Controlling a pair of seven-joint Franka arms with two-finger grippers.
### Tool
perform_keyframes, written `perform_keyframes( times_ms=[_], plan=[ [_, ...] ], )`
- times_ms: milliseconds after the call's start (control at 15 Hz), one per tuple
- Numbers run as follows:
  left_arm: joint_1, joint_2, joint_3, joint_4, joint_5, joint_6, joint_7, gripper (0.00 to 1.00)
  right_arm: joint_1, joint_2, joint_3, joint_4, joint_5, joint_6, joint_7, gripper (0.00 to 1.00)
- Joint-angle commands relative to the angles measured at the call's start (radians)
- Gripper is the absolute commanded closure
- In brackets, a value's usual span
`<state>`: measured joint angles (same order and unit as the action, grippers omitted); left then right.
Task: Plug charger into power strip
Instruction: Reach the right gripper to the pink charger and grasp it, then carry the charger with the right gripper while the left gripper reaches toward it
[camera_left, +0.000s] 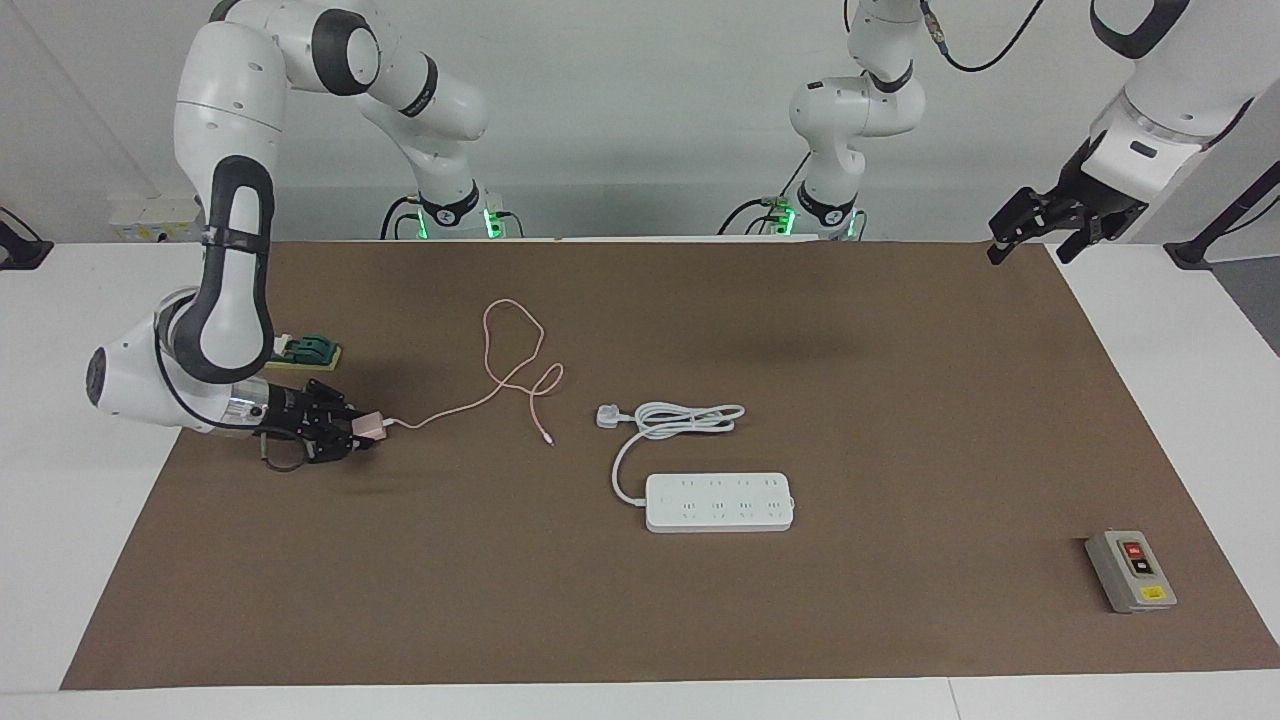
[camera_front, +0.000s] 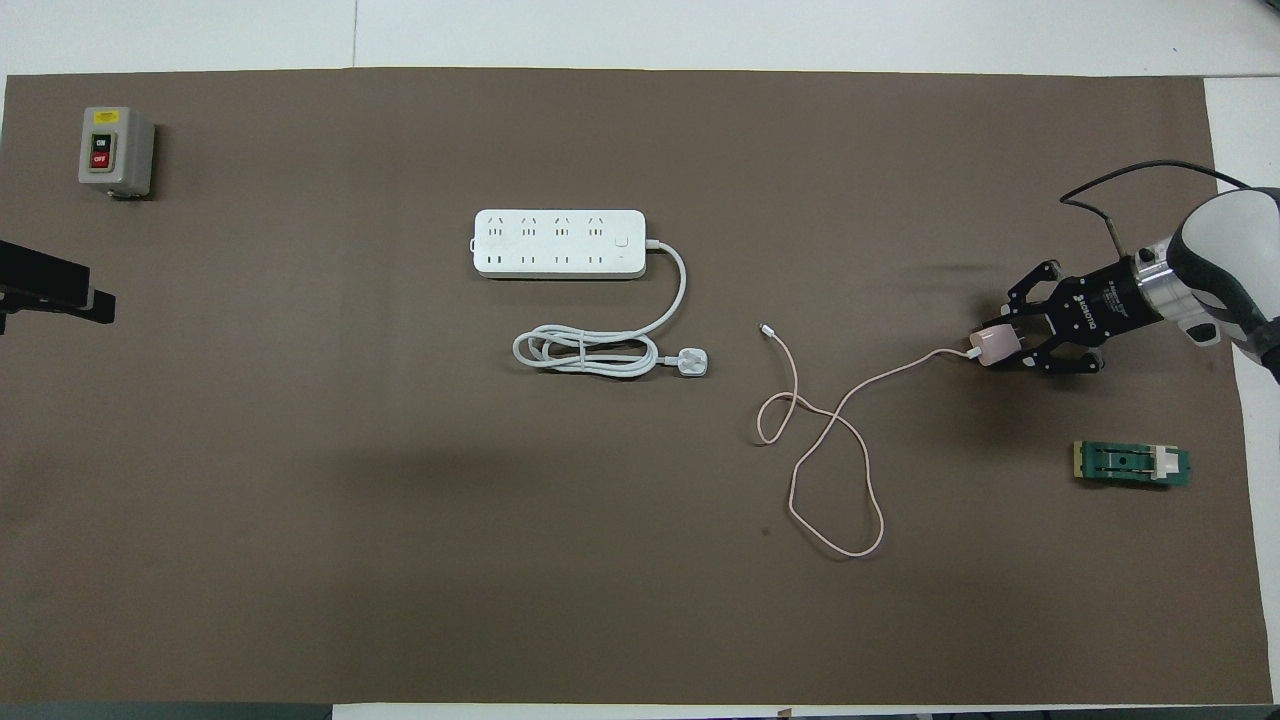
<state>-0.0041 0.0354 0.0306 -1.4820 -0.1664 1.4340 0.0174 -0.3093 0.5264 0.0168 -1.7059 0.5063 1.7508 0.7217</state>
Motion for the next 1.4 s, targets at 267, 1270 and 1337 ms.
perform_keyframes(
  times_ms=[267,1270,1337],
  plan=[
    [0.182,0.061,0.003,-0.113,-0.499,0.034,0.11,0.0,0.18,-0.121,0.011,0.14,0.018,-0.168,0.312,1.0],
    [0.018,0.086,-0.008,-0.552,-1.242,0.233,0.483,0.0,0.662,-0.151,0.009,0.241,0.172,0.111,0.852,1.0],
    [-0.003,0.087,-0.008,-0.575,-1.266,0.241,0.484,0.0,0.68,-0.151,0.009,0.239,0.17,0.119,0.872,1.0]
  ],
)
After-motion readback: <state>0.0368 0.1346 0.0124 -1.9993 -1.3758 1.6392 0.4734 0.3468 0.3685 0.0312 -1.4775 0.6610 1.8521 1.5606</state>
